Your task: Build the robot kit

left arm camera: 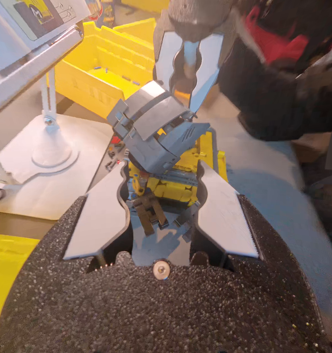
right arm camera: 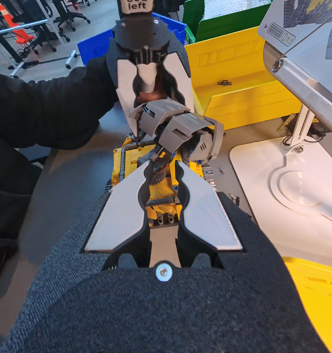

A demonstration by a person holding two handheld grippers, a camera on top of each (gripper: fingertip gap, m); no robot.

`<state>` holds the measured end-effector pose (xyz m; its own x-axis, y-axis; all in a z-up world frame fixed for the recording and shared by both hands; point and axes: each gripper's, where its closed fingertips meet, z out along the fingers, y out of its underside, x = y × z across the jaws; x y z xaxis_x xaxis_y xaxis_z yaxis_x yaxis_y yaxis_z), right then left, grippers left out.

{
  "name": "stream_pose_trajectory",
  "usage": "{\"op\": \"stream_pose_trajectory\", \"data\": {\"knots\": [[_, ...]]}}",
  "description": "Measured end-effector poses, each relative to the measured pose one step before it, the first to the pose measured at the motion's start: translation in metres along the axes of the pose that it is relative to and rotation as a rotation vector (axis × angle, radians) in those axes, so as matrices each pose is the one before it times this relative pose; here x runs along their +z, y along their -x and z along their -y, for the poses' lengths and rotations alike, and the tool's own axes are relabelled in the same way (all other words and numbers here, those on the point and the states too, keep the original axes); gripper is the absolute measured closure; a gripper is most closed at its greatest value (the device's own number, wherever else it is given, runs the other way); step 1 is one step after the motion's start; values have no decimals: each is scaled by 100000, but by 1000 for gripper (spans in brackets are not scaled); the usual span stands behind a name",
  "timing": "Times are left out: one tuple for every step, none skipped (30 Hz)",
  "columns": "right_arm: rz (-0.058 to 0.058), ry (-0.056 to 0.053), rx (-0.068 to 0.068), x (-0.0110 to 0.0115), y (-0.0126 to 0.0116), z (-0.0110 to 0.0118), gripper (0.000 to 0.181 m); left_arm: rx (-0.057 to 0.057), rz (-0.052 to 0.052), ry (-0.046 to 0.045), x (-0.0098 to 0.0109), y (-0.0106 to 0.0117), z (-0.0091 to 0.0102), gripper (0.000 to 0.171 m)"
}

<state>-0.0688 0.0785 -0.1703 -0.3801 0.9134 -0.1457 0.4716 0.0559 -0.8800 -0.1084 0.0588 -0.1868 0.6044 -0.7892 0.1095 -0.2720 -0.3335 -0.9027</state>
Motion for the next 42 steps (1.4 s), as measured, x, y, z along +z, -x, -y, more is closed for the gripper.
{"op": "stream_pose_trajectory", "data": {"knots": [[408, -142, 537, -8, 7, -20, 158, 4938, 5710, 4291, 264, 287, -155, 107], [553, 13, 118, -32, 57, -35, 158, 2824, 5425, 3424, 116, 413, -58, 111], [226, -2, -49, -72, 19, -35, 158, 603, 3360, 2446, -21, 293, 9, 121], [212, 163, -16, -96, 25, -54, 158, -1243, 273, 1523, -91, -43, 78, 122], [887, 335, -190, -117, 154, -68, 157, -2390, 15, 1723, -111, -33, -23, 123], [1412, 618, -321, -124, 279, -101, 154, -2689, 438, 2056, -83, 42, -102, 124], [1474, 1257, -274, -117, 334, -194, 150, -3042, -37, 1440, -71, -68, -16, 125], [1539, 2200, -455, -60, 392, -340, 145, -3425, -220, 996, -77, -98, 53, 127], [780, 2887, -1105, 47, 317, -432, 139, -3654, -37, 677, -91, -72, 93, 131], [-828, 2392, -1296, 158, 94, -323, 134, -3562, -787, -400, -133, -193, 266, 137], [-880, 1734, -838, 280, 61, -150, 131, -2856, -1720, -1521, -172, -370, 433, 147], [-195, 995, 66, 346, 119, 1, 131, -1823, -1475, -1349, -164, -401, 397, 154], [-38, 604, 468, 375, 89, 63, 132, -599, -250, -25, -140, -262, 172, 156], [-772, 1109, 677, 330, -83, -82, 134, 518, 930, 751, -99, -105, 8, 157], [-1493, -139, 467, 213, -256, 40, 140, 1075, 1089, 497, -84, -66, 16, 157], [-119, -591, 673, 61, -139, 39, 145, 1115, 410, 291, -74, -124, 29, 157], [1622, -786, 938, 16, 73, -22, 146, 722, 17, -187, -72, -136, 102, 157], [1250, -776, 637, -7, 23, -51, 146, 386, 42, 27, -61, -87, 56, 157], [1253, -794, 766, -10, 18, -20, 146, 509, 108, 330, -26, -47, -17, 157], [1174, -778, 624, 11, 28, -11, 146, 453, 87, 240, -9, -28, -29, 157], [1220, -1027, 664, 14, 11, 1, 146, 263, -163, 43, -30, -50, 4, 156], [1400, -1181, 891, -13, 15, 2, 146, 431, -481, 160, -33, -72, -32, 156], [1534, -1367, 1065, -45, 11, 17, 146, 638, -838, 258, -34, -116, -80, 155], [1450, -1187, 1167, -56, 25, 20, 146, 769, -1264, 284, -48, -163, -116, 154], [1138, -957, 847, -48, 0, 7, 146, 891, -1449, 98, -85, -207, -80, 153], [801, -644, 552, -39, 17, -7, 147, 971, -1317, -235, -104, -221, 4, 150], [420, -367, 291, -24, -7, 6, 147, 881, -793, -216, -131, -174, 17, 148], [141, -134, 69, -29, 2, -6, 147, 878, -573, 253, -127, -150, -35, 147], [35, 38, -72, -27, 3, -7, 147, 1150, -866, 984, -110, -217, -183, 147], [-154, 71, -155, -55, -12, -19, 147, 1398, -1067, 1460, -98, -263, -284, 146], [-163, 185, -49, -95, -21, -24, 147, 1610, -845, 1398, -83, -223, -292, 145], [-137, 80, 107, -116, -12, -34, 147, 1543, 169, 502, -97, -58, -130, 145], [-378, -100, -67, -117, -50, 16, 147, 1032, 329, -483, -132, -3, 67, 145], [-336, 120, -86, -68, -27, -9, 147, 593, -561, -783, -150, -135, 135, 144], [-371, 473, -298, -34, -2, -42, 147, 575, -975, -210, -140, -209, 28, 144], [-569, 611, -673, -17, -3, -51, 147, 939, -918, 381, -136, -198, -110, 143], [-649, 621, -681, -23, -1, -34, 148, 1213, -735, 589, -145, -175, -175, 144], [-702, 777, -685, -38, -18, -78, 148, 1105, -590, 614, -150, -129, -214, 144], [-1294, 840, -844, -89, -119, -108, 151, 929, -587, 737, -152, -100, -248, 143], [-1403, 643, -955, -82, -151, -80, 153, 861, -387, 746, -155, -51, -274, 142], [-183, 358, -470, -42, 42, -38, 153, 644, -80, 896, -135, 15, -307, 141], [-202, 797, -531, -15, 37, -100, 152, 403, -428, 1096, -116, -26, -372, 139]]}}
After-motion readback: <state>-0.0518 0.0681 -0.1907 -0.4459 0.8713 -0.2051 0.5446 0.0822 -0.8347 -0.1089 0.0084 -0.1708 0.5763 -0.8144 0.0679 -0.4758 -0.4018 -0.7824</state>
